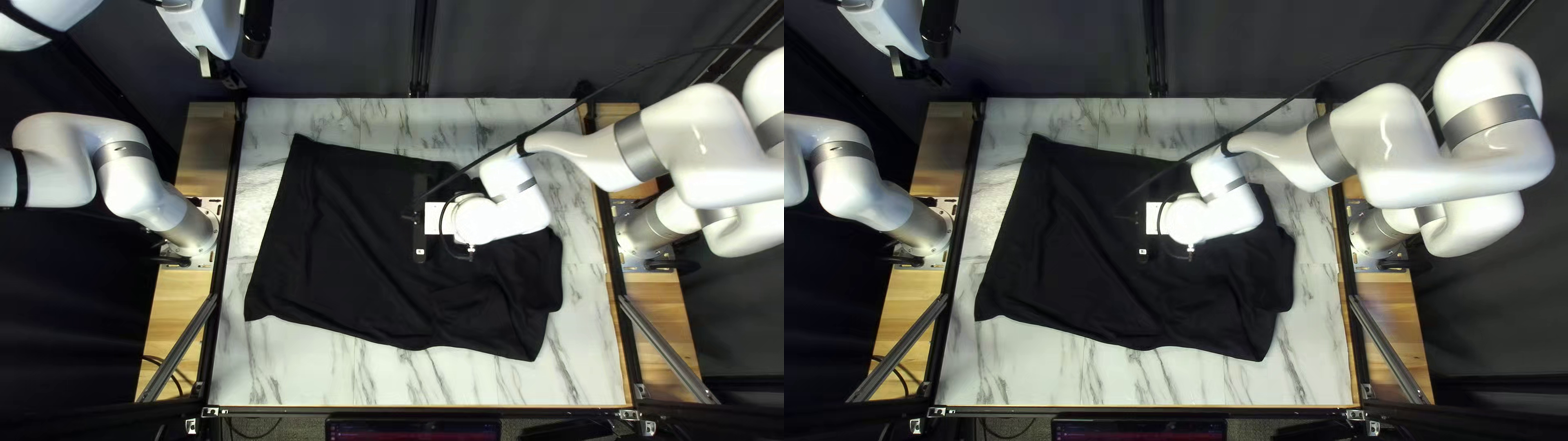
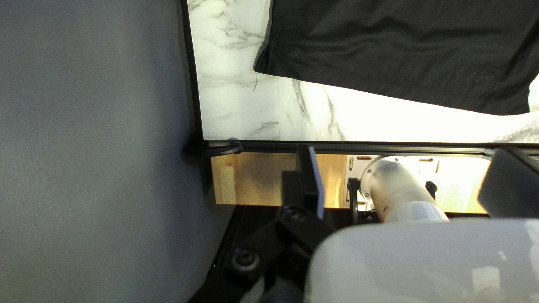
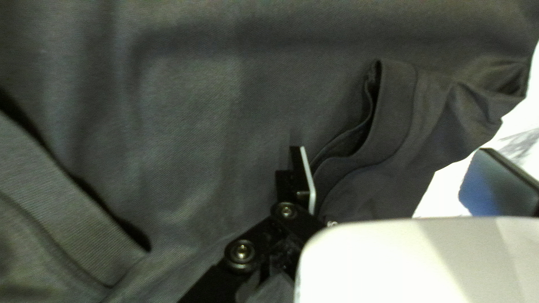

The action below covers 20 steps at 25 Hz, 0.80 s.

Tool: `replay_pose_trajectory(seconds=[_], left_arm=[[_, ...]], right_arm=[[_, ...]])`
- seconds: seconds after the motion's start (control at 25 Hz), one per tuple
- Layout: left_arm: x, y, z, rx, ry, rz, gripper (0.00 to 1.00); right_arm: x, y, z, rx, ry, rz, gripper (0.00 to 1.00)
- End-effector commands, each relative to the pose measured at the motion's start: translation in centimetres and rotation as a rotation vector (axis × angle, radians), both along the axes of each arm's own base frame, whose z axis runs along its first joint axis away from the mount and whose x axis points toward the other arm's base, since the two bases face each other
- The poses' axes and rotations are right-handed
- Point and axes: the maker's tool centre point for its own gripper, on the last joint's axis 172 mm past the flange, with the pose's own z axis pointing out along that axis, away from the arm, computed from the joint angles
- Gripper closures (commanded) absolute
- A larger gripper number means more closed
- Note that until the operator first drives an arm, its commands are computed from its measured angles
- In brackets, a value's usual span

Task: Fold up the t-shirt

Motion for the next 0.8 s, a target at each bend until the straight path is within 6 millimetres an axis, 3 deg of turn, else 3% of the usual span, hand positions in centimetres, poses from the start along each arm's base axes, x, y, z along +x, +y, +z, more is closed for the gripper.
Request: replay_pose_trajectory(seconds=[0.04,0.16,0.2,0.24,0.28,0.32,0.64,0.8], left_arm=[[0.0,0.0,0.0,0.000,0.000,0.000,0.00],[0.0,0.0,0.0,0.000,0.000,0.000,0.00],[0.0,0.0,0.0,0.000,0.000,0.000,0.00],[0.0,0.0,0.0,0.000,0.000,0.000,0.00],[0.0,0.0,0.0,0.000,0.000,0.000,0.00],[0.0,0.0,0.0,0.000,0.000,0.000,0.00],[0.0,0.0,0.0,0.000,0.000,0.000,0.00],[0.0,0.0,0.0,0.000,0.000,0.000,0.00]], right_arm=[[0.3,-0.8,-1.2,0.010,0.001,-0.008,0.18],[0.1,-1.0,-2.1,0.009,0.014,-0.012,0.32],[0.0,-1.0,-2.3,0.006,0.016,-0.013,0.51],[0.0,-1.0,-2.3,0.004,0.018,-0.014,0.51],[0.0,-1.1,-2.2,-0.001,0.020,-0.016,0.92],[0.0,-1.1,-2.2,-0.003,0.020,-0.017,0.98],[-0.4,-1.9,-1.7,-0.026,0.015,-0.018,1.00],[-0.7,-1.8,-0.5,-0.037,0.011,-0.023,1.00]])
